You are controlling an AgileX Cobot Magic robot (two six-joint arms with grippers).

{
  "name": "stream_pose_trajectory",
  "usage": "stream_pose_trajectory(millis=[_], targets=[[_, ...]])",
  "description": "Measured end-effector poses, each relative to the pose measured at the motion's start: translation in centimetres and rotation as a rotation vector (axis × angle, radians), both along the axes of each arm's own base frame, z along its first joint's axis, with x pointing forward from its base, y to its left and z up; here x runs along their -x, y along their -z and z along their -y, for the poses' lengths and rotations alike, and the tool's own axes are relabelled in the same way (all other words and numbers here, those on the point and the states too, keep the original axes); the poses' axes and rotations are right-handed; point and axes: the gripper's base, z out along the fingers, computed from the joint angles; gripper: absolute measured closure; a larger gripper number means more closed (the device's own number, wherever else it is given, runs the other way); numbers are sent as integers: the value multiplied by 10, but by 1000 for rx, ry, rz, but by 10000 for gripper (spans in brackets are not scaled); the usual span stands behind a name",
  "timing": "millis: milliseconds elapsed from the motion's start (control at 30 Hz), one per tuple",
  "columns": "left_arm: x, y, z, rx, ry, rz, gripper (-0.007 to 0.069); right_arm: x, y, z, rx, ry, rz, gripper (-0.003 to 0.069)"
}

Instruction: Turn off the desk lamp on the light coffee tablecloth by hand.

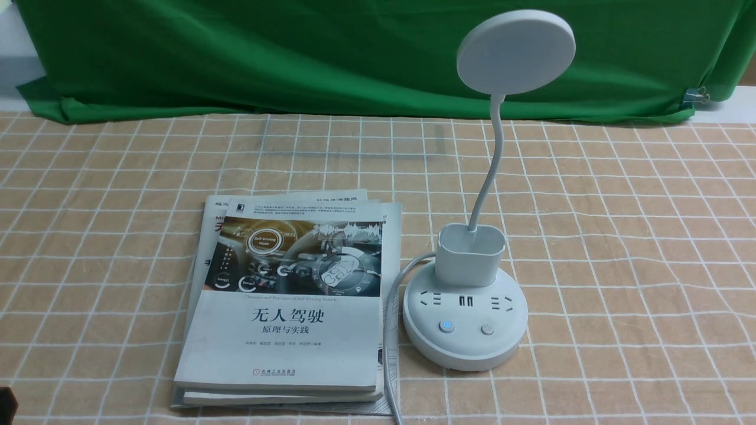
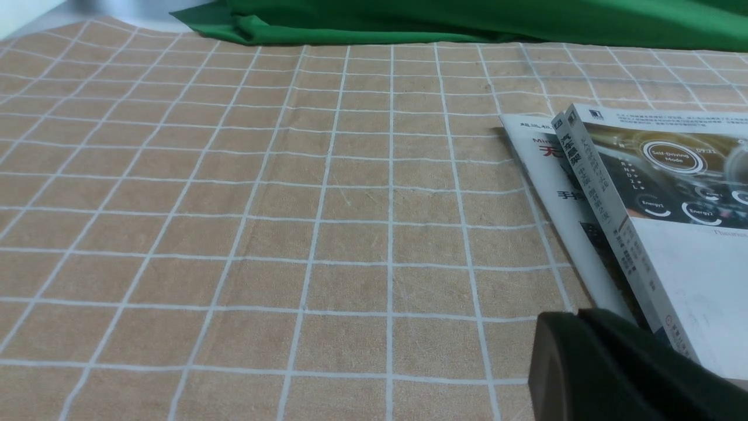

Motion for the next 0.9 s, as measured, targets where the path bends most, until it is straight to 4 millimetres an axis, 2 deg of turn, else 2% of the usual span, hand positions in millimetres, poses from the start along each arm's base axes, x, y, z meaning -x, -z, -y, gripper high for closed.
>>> stream_pose_trajectory(millis=[900], targets=[[0,0,0,0,0,0,620,0,0,0,0,0,-1,464]])
